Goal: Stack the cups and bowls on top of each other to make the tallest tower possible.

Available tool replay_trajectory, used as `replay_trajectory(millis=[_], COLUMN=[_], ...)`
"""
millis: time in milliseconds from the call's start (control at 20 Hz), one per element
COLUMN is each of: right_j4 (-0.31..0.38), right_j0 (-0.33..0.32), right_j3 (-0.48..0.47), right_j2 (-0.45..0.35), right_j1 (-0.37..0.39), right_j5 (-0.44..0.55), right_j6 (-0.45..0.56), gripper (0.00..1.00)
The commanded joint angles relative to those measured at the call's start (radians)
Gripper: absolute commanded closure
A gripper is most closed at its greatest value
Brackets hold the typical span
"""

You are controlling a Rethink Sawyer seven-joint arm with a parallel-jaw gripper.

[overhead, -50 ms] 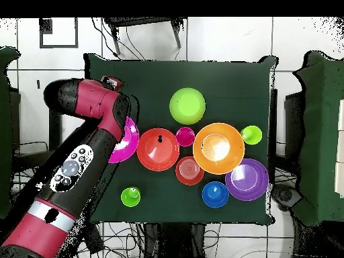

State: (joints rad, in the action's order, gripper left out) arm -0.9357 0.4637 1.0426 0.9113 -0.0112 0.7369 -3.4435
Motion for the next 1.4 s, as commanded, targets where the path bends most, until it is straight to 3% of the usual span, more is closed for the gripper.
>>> replay_trajectory(millis=[50,1400], right_j4=[0.073,0.072], right_j0=[0.017,0.082], right_j3=[0.082,0.156], right_j2=[-0.148,-0.151], right_j1=[0.013,0.007], right_j5=[0.042,-0.052], right_j6=[-0.05,-0.053], gripper=[0.0,0.0])
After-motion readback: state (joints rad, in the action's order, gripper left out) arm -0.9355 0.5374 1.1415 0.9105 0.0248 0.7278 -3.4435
